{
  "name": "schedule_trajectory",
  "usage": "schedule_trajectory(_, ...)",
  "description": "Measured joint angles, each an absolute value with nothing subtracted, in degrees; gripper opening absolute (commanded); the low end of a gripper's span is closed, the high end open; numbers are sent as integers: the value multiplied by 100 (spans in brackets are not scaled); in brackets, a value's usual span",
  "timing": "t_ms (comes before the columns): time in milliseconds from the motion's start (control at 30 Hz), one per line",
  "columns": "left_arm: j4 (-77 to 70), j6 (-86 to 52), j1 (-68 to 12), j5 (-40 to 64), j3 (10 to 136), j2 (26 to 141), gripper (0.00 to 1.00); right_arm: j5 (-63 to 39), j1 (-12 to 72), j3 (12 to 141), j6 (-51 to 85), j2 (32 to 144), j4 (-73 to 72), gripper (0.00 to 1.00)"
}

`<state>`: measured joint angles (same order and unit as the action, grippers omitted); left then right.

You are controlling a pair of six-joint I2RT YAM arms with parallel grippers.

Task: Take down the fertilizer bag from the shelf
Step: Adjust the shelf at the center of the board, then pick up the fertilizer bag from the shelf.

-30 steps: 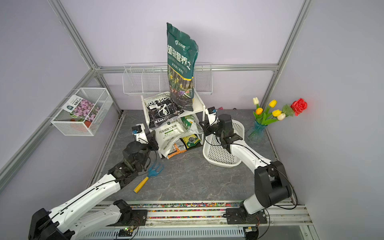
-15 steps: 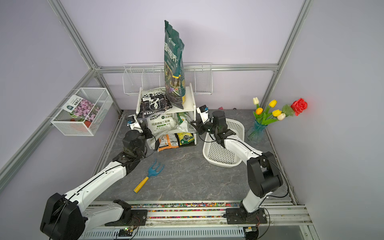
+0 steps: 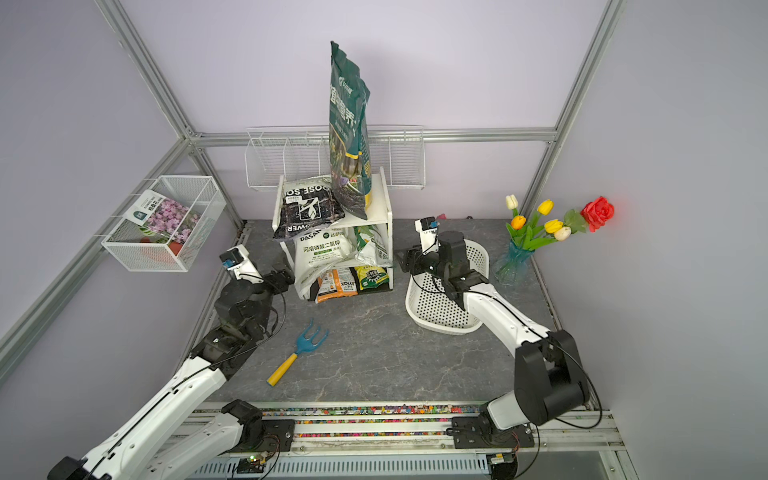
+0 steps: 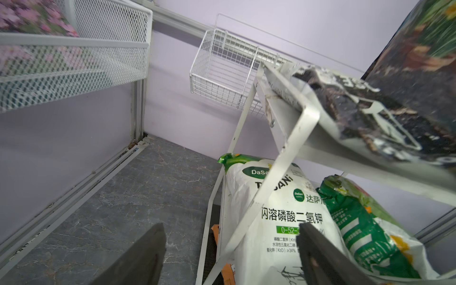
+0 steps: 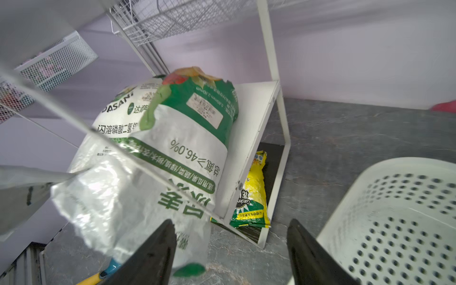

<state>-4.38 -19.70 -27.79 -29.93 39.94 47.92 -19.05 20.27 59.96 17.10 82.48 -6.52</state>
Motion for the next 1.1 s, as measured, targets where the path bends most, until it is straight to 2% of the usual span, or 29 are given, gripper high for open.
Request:
schedule_trajectory(233, 102, -2344, -2939, -2287, 4316, 4713, 87, -1315, 2130, 6504, 1627, 7282, 506, 77)
schedule_trajectory(467, 268, -2333, -4412, -2571, 5019, 5282, 87, -967, 2655, 7526, 1619, 7288, 923, 77)
schedule_trajectory(833, 375, -2858, -4707, -2510, 5162, 5535, 88, -622, 3308, 9303, 1603, 8368, 342, 77)
schedule_trajectory(1100, 375, -2899, -4718, -2399, 4899, 5561, 90, -399, 3492, 9850, 1516, 8960, -309, 77)
